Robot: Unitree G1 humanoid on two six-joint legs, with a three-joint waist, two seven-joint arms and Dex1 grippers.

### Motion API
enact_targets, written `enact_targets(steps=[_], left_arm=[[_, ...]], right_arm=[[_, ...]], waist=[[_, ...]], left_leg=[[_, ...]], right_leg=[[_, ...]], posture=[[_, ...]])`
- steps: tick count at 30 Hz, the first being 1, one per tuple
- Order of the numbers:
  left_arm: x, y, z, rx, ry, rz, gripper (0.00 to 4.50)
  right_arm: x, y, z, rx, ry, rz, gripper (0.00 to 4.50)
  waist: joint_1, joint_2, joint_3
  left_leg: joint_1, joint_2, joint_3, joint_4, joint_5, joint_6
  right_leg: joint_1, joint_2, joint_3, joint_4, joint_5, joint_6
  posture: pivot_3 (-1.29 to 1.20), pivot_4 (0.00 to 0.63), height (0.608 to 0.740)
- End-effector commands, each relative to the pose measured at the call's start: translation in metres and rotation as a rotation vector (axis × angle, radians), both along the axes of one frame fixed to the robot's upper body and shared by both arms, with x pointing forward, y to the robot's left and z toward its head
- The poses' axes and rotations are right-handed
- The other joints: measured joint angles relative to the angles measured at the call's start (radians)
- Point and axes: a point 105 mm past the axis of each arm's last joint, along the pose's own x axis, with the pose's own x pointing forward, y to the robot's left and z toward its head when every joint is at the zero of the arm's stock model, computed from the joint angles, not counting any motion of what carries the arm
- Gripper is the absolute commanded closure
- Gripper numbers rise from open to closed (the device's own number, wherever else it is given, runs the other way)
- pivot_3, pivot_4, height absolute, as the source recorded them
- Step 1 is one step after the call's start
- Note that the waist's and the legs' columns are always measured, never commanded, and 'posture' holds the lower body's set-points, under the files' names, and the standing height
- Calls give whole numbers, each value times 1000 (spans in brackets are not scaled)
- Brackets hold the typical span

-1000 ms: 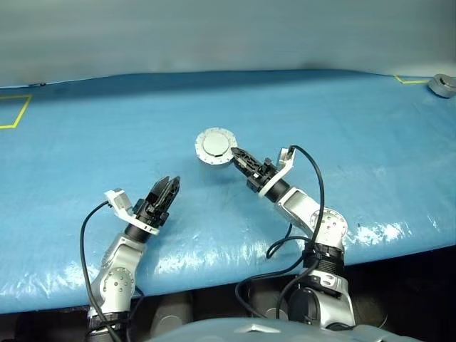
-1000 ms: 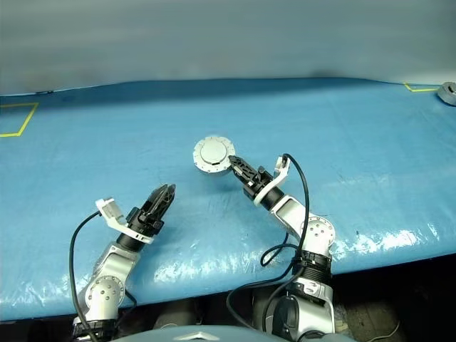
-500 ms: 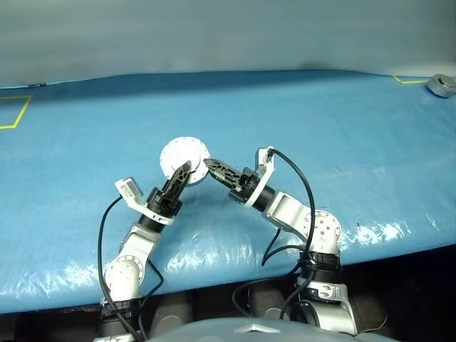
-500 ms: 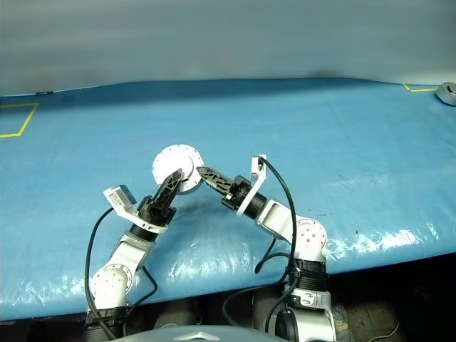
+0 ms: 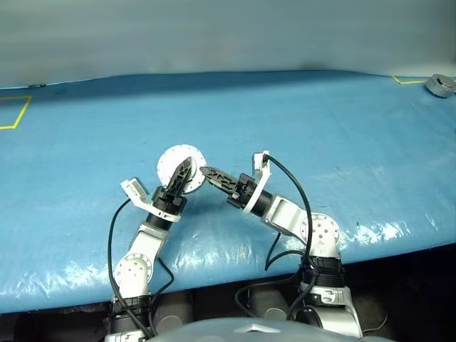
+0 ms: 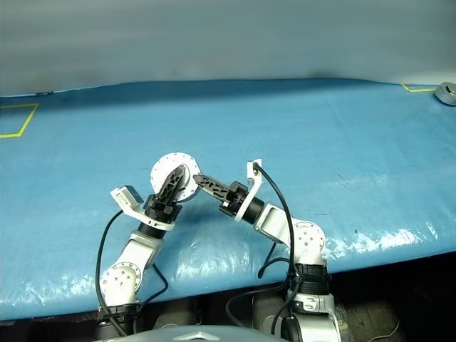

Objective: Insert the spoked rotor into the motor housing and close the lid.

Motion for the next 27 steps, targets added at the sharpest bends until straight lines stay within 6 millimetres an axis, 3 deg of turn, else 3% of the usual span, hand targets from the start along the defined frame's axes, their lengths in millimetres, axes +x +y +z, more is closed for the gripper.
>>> enact_targets(steps=[1,4,9,12,16,21,24,27], left_arm=[[4,14,0,-17,17,77,1631],[7,16,-3,-6,45,97,1631],[12,20,-7,-1,78,148,1631],[16,28,-10,-12,105,206,1631],[28,46,-8,-22,124,333,1631],[49,102,-8,-54,225,669,1631],[58,142,-21,-20,356,889,1631],[60,167,-38,50,490,1019,1631]], right_arm=[[6,-2,10,36,-17,-20,3245],[14,-6,3,-15,-36,-70,3245],[30,-11,-15,-123,-4,-176,1653],[39,-17,-14,-135,-12,-258,675],[47,-24,-18,-180,-22,-329,675],[48,-29,-22,-217,-39,-348,675],[49,-34,-26,-239,-41,-375,675],[48,-36,-28,-246,-41,-389,675]], waist=[[0,0,0],[1,0,0],[1,0,0],[1,0,0],[3,0,0],[5,-1,0],[9,-1,-1],[7,-2,-1]], left_leg=[[0,0,0,0,0,0],[0,0,0,1,0,0],[0,0,0,2,0,0],[0,0,0,2,0,0],[-1,0,0,3,0,0],[0,0,0,6,0,0],[0,0,0,7,0,0],[0,-1,0,8,0,0]], right_leg=[[0,0,0,0,0,0],[0,0,0,0,0,1],[1,0,0,0,1,1],[0,0,0,1,1,1],[1,0,0,1,2,2],[1,0,0,1,3,1],[2,0,0,1,4,2],[4,0,1,0,5,3]], posture=[[0,150,740],[0,150,740],[0,150,740],[0,150,740],[0,150,740],[0,150,740],[0,150,740],[0,150,740]])
